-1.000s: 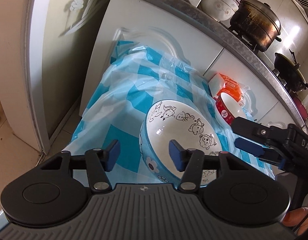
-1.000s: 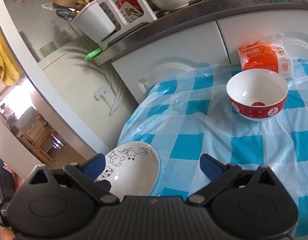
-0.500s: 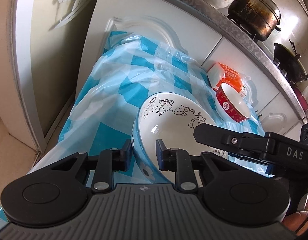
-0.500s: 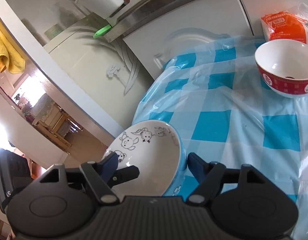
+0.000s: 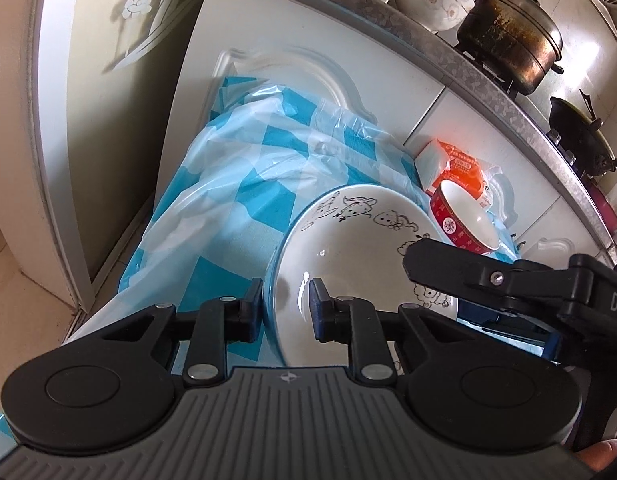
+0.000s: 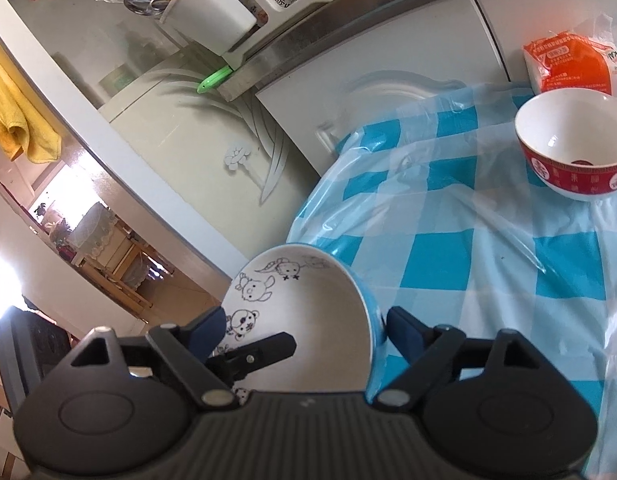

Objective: Organize plates and bowls
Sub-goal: 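Lift the cartoon bowl with the left gripper toward the pink floral bowl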

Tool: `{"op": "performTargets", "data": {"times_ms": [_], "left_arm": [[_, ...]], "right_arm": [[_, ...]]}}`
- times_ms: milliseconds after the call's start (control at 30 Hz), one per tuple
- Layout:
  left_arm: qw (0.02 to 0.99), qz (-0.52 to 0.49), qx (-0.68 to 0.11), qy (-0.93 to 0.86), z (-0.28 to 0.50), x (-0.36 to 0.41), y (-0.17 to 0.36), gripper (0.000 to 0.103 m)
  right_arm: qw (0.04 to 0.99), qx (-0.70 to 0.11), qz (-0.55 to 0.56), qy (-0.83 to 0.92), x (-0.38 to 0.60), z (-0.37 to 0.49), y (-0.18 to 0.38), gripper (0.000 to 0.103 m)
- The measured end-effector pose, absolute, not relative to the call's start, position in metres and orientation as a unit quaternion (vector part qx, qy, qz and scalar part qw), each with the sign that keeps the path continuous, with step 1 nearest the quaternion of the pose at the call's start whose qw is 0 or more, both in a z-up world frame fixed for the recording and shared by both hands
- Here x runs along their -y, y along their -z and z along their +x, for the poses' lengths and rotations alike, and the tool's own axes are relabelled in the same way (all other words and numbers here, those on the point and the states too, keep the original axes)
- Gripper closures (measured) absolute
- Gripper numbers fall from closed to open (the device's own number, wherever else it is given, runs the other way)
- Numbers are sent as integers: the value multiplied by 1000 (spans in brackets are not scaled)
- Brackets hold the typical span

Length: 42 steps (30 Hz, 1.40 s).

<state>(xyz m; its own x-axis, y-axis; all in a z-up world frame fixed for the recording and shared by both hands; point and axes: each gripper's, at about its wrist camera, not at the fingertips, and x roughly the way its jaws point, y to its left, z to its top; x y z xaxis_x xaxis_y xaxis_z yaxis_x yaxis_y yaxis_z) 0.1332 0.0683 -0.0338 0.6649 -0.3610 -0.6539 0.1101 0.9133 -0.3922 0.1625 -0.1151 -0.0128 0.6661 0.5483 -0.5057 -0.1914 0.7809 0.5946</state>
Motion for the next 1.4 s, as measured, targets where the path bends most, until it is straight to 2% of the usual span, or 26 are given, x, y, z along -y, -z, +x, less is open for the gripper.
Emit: {"op": "performTargets", "data": {"times_ms": [700,1400], "left_arm": [[891,-196,-387,136,138,-60,18,81],[891,-171,-380,178,118,-29,-6,81]], "right_arm": [[891,-303,271,-201,129,147,-7,11],[899,-263,302,-176,177,103,-23,10]]}}
